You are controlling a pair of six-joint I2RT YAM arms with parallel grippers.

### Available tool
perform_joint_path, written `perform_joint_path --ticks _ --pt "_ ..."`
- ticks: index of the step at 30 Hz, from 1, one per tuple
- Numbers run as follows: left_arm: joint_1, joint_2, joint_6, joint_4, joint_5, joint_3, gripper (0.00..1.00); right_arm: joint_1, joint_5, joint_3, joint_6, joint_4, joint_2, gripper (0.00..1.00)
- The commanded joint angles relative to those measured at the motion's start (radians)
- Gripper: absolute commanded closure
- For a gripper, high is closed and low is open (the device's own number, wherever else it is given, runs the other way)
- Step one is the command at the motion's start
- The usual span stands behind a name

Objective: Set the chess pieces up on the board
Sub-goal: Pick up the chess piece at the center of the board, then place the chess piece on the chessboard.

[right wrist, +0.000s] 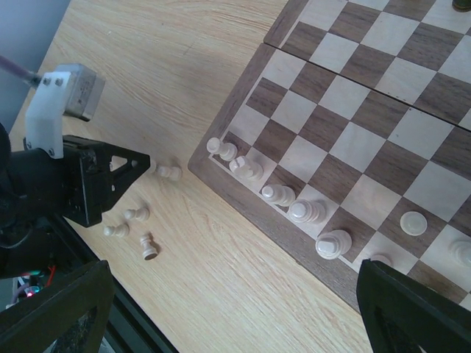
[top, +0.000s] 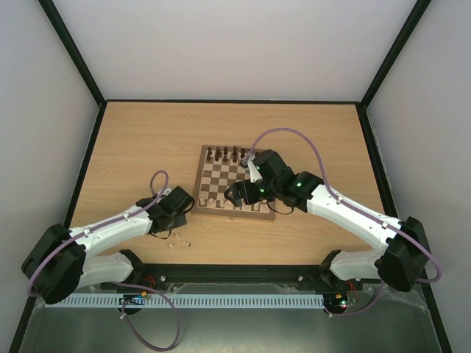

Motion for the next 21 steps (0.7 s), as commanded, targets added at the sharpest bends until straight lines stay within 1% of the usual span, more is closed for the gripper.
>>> perform_joint_path --ticks 1,6,12,15,21 --pt "-0.007 0.033 0.044 -0.053 -0.039 0.121 0.90 0.003 -0.013 -0.013 0.001 0.006 0.005 0.09" --pt "0.002 0.136 0.139 -0.120 -0.062 0.303 0.90 0.003 -0.004 -0.013 -0.001 0.002 -0.004 0.09" --pt "0.035 0.257 0.249 -0.126 -0.035 0.492 0.90 0.003 0.017 -0.014 -0.005 0.000 -0.016 0.09" --pt "0.042 0.328 0.295 -0.104 -0.002 0.548 0.91 0.002 0.023 -0.013 -0.005 -0.002 -0.020 0.09" --pt "0.033 0.435 0.338 -0.047 0.085 0.597 0.94 0.003 0.047 -0.014 -0.005 -0.003 -0.035 0.09"
